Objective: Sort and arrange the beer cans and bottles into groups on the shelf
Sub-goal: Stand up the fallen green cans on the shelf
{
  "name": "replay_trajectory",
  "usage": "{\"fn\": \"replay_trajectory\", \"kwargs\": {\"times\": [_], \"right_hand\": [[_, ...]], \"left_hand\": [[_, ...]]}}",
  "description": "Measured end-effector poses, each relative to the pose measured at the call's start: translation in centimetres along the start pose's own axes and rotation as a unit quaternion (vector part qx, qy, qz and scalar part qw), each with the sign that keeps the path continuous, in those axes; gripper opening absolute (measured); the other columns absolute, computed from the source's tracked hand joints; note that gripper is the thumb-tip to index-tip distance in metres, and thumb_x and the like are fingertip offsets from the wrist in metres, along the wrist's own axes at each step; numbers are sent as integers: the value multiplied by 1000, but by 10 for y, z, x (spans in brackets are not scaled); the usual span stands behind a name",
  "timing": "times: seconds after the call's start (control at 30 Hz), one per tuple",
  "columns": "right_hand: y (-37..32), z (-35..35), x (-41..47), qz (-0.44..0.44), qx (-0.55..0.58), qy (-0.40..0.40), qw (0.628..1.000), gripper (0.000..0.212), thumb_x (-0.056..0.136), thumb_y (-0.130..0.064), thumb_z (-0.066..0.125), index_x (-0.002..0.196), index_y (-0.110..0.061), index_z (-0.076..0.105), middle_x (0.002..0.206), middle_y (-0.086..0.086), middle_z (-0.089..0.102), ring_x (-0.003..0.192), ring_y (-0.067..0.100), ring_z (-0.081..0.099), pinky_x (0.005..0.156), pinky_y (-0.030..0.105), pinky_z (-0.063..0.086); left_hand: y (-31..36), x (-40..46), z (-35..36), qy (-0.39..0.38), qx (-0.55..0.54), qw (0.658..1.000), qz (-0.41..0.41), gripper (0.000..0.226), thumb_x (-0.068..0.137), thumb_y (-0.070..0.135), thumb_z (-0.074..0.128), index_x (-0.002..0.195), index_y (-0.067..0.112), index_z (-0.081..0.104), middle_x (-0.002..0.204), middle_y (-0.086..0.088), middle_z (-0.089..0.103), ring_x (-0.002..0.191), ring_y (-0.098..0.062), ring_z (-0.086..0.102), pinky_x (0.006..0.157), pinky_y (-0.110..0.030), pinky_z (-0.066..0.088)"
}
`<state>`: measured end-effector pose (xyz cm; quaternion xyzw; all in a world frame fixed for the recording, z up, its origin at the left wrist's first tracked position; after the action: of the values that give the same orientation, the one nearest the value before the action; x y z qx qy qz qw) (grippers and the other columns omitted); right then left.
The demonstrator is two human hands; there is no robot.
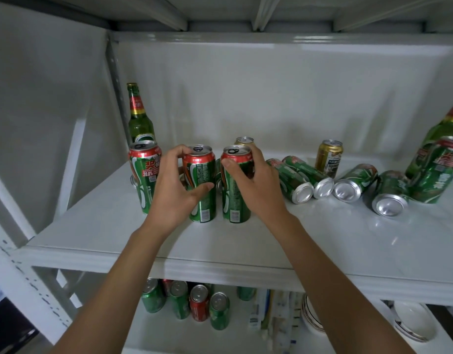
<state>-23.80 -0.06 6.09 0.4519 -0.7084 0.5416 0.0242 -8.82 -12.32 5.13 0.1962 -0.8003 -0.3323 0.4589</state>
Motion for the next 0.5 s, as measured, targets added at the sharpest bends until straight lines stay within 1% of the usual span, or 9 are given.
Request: {"fn": "replay_trajectory", "kwargs": {"times": [0.07, 0.13, 0.17, 0.23, 0.3, 0.33, 0.4, 0.47, 0.5], "right_hand": [[-3, -5, 0, 5, 3, -14, 1000, 59, 93, -62, 60, 144, -33, 46, 119, -11, 69, 107, 10, 65, 98, 41, 55], [-3, -15, -3, 7, -11, -25, 1000, 58, 95, -60, 57, 144, -33, 43, 114, -15, 63, 106, 9, 60, 96, 37, 52], [-1, -21, -6, 11, -17, -23, 1000, 57, 96, -61, 55, 144, -34, 42, 111, -16, 61, 107, 10, 58, 94, 36, 49], [7, -40, -11, 12, -24, 3, 1000, 53, 97, -63, 50, 141, -34, 44, 106, -16, 64, 104, 13, 62, 90, 34, 47], [17, -67, -16, 3, -35, 47, 998, 50, 100, -59, 48, 133, -22, 55, 97, -11, 69, 89, 11, 66, 79, 28, 48], [23, -81, -18, 3, -44, 67, 997, 44, 101, -55, 50, 124, -18, 62, 93, -9, 70, 84, 9, 66, 74, 23, 47], [35, -111, -22, 10, -72, 101, 992, 29, 102, -43, 57, 106, -17, 69, 85, -9, 70, 81, 0, 66, 68, 15, 44], [51, -141, -26, 19, -96, 127, 987, 13, 99, -24, 63, 98, -15, 72, 78, -13, 69, 75, -8, 65, 64, 11, 43], [58, -157, -28, 26, -106, 137, 985, 10, 98, -18, 64, 98, -14, 73, 77, -11, 70, 73, -6, 65, 64, 12, 45]], "left_hand": [[5, -2, -1, 9, 8, 1000, 0, 75, 75, 21, 92, 133, 28, 45, 136, 4, 49, 126, -17, 57, 109, -45, 51], [16, -3, -3, 32, 41, 998, 25, 74, 77, 25, 90, 136, 23, 46, 136, 4, 45, 129, -15, 51, 112, -42, 48], [24, -4, -5, 48, 61, 996, 48, 73, 78, 26, 89, 137, 19, 47, 137, 1, 44, 130, -12, 46, 114, -39, 45], [45, -6, -6, 82, 90, 987, 107, 65, 81, 25, 84, 135, 12, 51, 141, -9, 46, 131, -8, 40, 116, -24, 38], [69, -8, -4, 115, 112, 972, 174, 50, 86, 21, 80, 128, 5, 58, 137, -17, 53, 129, -8, 40, 112, -9, 31], [80, -8, -1, 130, 113, 964, 204, 43, 87, 17, 79, 123, 2, 61, 133, -20, 57, 127, -8, 41, 109, -6, 30], [99, -11, 10, 147, 100, 950, 256, 31, 90, 10, 77, 116, -2, 65, 125, -23, 61, 122, -10, 45, 106, -8, 32], [118, -16, 26, 151, 87, 936, 305, 25, 90, 4, 76, 111, -6, 66, 118, -26, 63, 120, -14, 48, 106, -16, 36], [126, -19, 37, 148, 81, 932, 320, 23, 90, 3, 75, 109, -7, 67, 116, -27, 64, 119, -14, 49, 106, -17, 36]]}}
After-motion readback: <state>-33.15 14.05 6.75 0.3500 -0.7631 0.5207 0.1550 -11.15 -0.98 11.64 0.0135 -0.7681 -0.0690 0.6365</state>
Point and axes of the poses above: each hand's wrist, its own x-axis towards the middle knuckle, its own z-axis out of the palm, y = z × x, the point moved 5 cm from there along x, towards the middle knuckle
